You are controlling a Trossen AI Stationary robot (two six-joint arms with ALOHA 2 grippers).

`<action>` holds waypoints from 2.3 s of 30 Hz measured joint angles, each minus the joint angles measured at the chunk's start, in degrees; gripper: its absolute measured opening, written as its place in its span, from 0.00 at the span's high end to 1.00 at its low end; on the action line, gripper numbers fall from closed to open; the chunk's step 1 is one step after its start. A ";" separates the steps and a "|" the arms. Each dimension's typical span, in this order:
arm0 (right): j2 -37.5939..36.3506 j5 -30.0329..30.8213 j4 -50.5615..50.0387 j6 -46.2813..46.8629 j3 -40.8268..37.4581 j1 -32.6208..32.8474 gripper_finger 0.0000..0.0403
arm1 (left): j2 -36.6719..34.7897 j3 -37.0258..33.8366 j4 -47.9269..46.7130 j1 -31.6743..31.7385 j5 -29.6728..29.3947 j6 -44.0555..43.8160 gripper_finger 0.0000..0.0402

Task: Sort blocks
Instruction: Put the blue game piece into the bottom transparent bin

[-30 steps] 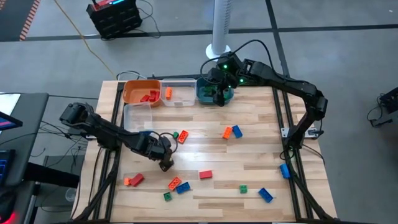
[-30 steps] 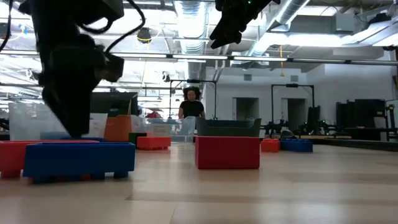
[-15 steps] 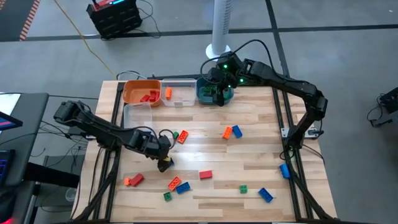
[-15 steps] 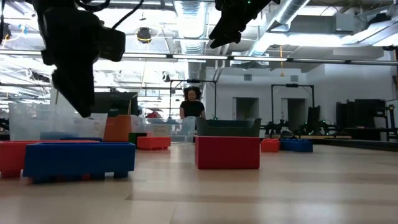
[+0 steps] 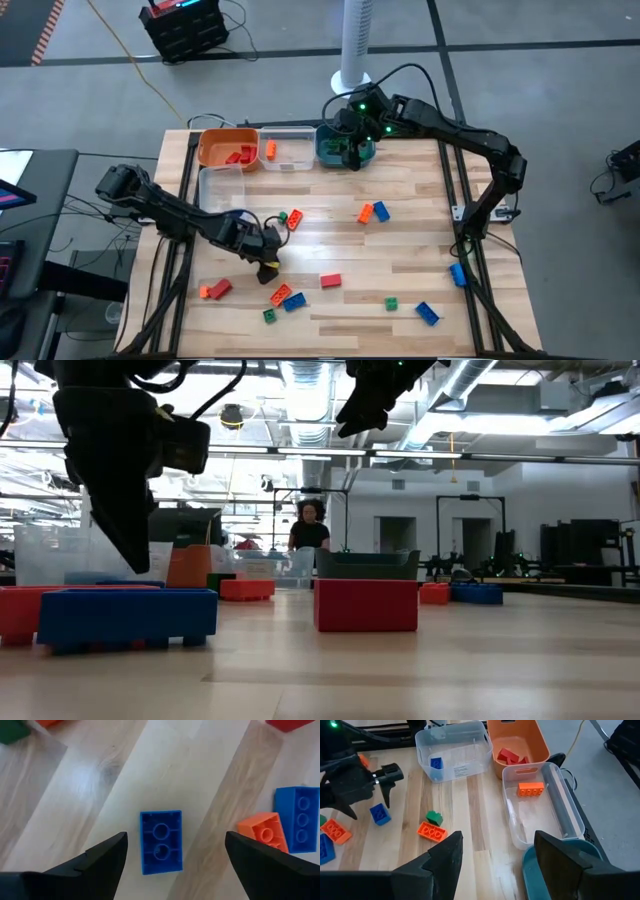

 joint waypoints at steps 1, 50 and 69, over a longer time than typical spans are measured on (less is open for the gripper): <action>0.00 0.00 0.09 -0.19 0.00 0.00 0.37 | 0.00 -0.13 0.11 -0.16 0.00 0.44 0.18; 0.00 0.00 2.29 -1.27 -0.01 -1.07 0.37 | -23.42 -2.74 -41.53 24.94 -13.38 -17.41 0.68; 0.00 0.00 2.30 -0.71 0.00 -1.14 0.37 | -24.70 -4.85 -38.91 31.31 -10.60 -10.65 0.66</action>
